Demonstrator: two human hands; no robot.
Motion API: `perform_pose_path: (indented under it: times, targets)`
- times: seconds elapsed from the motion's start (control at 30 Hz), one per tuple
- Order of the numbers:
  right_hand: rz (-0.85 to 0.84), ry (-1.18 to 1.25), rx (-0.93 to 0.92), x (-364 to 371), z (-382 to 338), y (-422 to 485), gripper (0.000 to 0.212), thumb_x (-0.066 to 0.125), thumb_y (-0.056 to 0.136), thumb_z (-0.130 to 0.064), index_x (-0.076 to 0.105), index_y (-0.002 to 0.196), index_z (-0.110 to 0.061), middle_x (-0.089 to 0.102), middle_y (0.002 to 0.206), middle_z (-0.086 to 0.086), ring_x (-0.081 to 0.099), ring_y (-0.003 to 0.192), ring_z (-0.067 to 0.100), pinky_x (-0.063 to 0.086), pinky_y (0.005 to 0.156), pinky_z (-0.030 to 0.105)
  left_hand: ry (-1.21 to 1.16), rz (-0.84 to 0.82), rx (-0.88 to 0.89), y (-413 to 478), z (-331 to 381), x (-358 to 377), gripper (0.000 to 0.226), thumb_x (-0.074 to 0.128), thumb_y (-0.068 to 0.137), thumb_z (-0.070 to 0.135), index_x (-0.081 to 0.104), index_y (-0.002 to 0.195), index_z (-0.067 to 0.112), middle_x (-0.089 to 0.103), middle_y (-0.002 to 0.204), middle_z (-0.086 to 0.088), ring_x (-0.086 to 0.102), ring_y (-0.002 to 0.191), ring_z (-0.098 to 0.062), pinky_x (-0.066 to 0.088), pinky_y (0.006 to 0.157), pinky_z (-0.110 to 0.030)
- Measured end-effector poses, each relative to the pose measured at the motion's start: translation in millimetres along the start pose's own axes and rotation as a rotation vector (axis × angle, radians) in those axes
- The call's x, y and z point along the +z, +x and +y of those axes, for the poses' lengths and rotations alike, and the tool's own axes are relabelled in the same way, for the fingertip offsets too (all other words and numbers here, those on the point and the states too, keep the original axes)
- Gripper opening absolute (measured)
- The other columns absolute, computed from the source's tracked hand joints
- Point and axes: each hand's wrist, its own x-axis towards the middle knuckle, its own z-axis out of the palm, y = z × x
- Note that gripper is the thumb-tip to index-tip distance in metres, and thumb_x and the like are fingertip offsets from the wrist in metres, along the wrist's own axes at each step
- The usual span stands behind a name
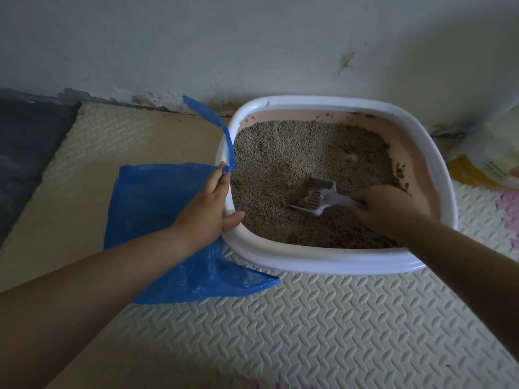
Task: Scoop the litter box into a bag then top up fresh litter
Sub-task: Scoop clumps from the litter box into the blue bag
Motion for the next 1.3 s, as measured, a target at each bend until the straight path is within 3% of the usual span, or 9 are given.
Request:
perform_pose_path:
  times: [0.27, 0.4, 0.63, 1.03, 1.2, 1.3]
  targets:
    - [-0.096, 0.216, 0.056, 32.0, -39.8, 34.3, 0.02, 0.041, 0.1, -0.026, 0.045, 0.106, -0.007, 0.053, 0.084, 0.007, 0.049, 0.07, 0.023, 0.035, 0.063, 0.03, 0.024, 0.004, 0.008, 0.4, 1.9, 0.3, 0.084, 0.061, 0.09, 0.032, 0.008, 0.152, 0.009, -0.011, 0.159, 0.006, 0.019, 0.143, -0.018, 0.029, 0.105, -0.027]
    - [0.0, 0.369, 0.051, 35.3, -36.8, 31.6, 0.02, 0.042, 0.1, -0.027, 0.045, 0.109, -0.009, 0.053, 0.085, 0.005, 0.049, 0.068, 0.023, 0.033, 0.06, 0.03, 0.008, -0.001, -0.001, 0.1, 1.3, 0.0, 0.084, 0.06, 0.091, 0.034, 0.006, 0.152, 0.012, -0.014, 0.158, 0.01, 0.018, 0.143, -0.015, 0.027, 0.103, -0.023]
    - [0.145, 0.305, -0.013, 30.3, -26.9, 19.3, 0.023, 0.042, 0.099, -0.027, 0.047, 0.114, -0.01, 0.052, 0.085, 0.001, 0.05, 0.066, 0.021, 0.037, 0.058, 0.032, 0.009, -0.016, -0.007, 0.0, 1.5, -0.5, 0.085, 0.059, 0.091, 0.034, 0.005, 0.152, 0.01, -0.015, 0.158, 0.009, 0.016, 0.144, -0.016, 0.027, 0.107, -0.027]
    - [0.188, 0.336, -0.034, 23.5, -29.5, 5.0, 0.02, 0.045, 0.098, -0.024, 0.046, 0.111, -0.009, 0.049, 0.085, 0.001, 0.048, 0.066, 0.021, 0.033, 0.058, 0.032, 0.023, -0.03, 0.004, 0.1, 1.6, -2.1, 0.084, 0.059, 0.091, 0.035, 0.006, 0.152, 0.008, -0.014, 0.159, 0.007, 0.019, 0.143, -0.019, 0.028, 0.108, -0.029]
    - [0.2, 0.351, -0.02, 17.5, -34.0, 8.2, 0.012, 0.047, 0.098, -0.025, 0.049, 0.102, -0.014, 0.048, 0.071, -0.007, 0.047, 0.058, 0.01, 0.03, 0.048, 0.028, 0.027, -0.031, 0.0, -0.1, 2.8, -1.9, 0.085, 0.059, 0.092, 0.035, 0.006, 0.152, 0.009, -0.015, 0.159, 0.007, 0.018, 0.143, -0.019, 0.027, 0.11, -0.03]
    - [0.144, 0.315, -0.029, 12.0, -40.8, 12.1, 0.012, 0.048, 0.096, -0.024, 0.055, 0.094, -0.014, 0.053, 0.067, -0.001, 0.05, 0.057, 0.015, 0.03, 0.046, 0.027, 0.025, -0.033, 0.005, -0.1, 1.9, -1.9, 0.084, 0.058, 0.092, 0.036, 0.006, 0.152, 0.009, -0.016, 0.158, 0.007, 0.016, 0.144, -0.02, 0.026, 0.111, -0.031]
